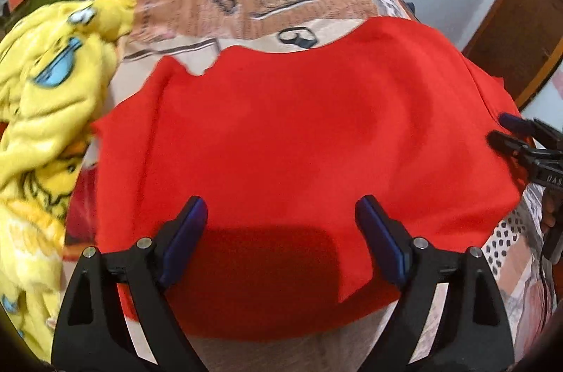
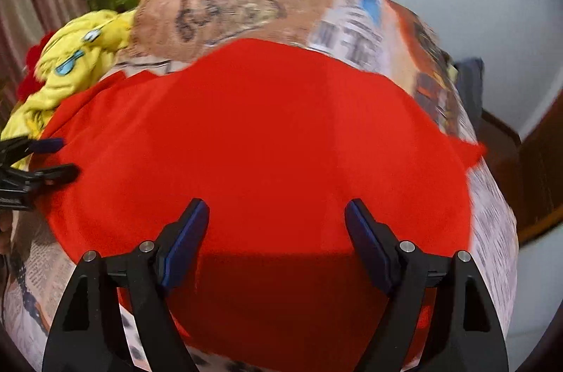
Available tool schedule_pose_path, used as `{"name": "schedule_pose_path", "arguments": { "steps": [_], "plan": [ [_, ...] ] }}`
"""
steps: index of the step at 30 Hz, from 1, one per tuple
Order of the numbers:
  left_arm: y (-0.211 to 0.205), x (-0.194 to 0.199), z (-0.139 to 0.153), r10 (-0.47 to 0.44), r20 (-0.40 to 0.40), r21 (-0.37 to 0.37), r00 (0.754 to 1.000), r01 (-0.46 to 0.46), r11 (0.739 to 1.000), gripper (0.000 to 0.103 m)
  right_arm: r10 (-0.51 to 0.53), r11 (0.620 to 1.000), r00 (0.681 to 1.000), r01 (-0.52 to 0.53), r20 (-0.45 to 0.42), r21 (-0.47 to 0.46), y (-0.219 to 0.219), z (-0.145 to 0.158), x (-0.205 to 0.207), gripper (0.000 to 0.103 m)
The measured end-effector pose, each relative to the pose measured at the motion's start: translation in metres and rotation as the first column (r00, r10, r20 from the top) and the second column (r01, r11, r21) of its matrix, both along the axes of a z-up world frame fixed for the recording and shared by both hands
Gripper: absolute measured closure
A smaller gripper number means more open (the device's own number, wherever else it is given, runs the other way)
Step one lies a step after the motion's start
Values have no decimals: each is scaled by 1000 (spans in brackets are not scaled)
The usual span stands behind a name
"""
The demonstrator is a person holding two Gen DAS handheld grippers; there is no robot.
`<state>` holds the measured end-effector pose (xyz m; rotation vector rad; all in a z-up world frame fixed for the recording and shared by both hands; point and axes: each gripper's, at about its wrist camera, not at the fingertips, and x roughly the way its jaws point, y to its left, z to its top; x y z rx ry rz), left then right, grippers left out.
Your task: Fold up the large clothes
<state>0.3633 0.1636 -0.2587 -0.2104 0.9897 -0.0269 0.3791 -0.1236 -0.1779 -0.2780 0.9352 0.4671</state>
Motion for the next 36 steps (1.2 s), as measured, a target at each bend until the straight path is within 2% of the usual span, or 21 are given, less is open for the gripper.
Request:
{"name": "schedule_pose_path", "arguments": {
  "steps": [3,8,11,12,15,17,21,24,27,29,31,34,36],
  "plan": [
    [12,-9,-2,34,-7,-15,999,-34,999,13,-42,998,999,42,-17,39,-20,3,-1,25],
    [26,-27,-5,103,-15,50,995,-102,994,13,-92,994,995,94,32,-59,-32,3,-9,25],
    [38,-36,-6,141,-24,32,990,-140,990,13,-129,991,992,129,2,-37,-50,2,-12,25],
    [41,-39,-5,155,-22,44,988,-154,987,13,-149,988,989,149,-4,-36,-56,2,-13,25],
    [51,-47,-7,234,-33,171,972,-225,959,13,-192,981,981,192,-20,-30,-71,4,-14,25],
    [62,-53,-9,273,-48,187,961,-260,947,13,-217,976,976,216,-29,-27,-80,5,-14,25],
    [83,-73,-1,336,-33,75,941,-333,940,13,-238,971,969,239,-63,10,-89,8,-15,25],
    [86,-87,15,371,19,73,928,-371,926,14,-233,972,972,233,-38,13,-86,16,-18,25],
    [77,-100,29,351,80,48,933,-355,934,14,-206,978,978,207,-17,31,-75,25,-20,25],
    [69,-105,33,334,78,16,939,-336,942,14,-181,983,984,181,1,43,-64,33,-23,25],
    [65,-106,31,332,61,-40,941,-330,943,14,-146,988,989,145,16,60,-51,42,-25,25],
    [64,-104,21,321,-1,-205,947,-314,927,14,-98,992,995,96,30,82,-30,47,-27,25],
    [65,-105,9,321,-39,-334,946,-315,888,14,-60,995,998,58,27,85,-14,46,-27,25]
  ]
}}
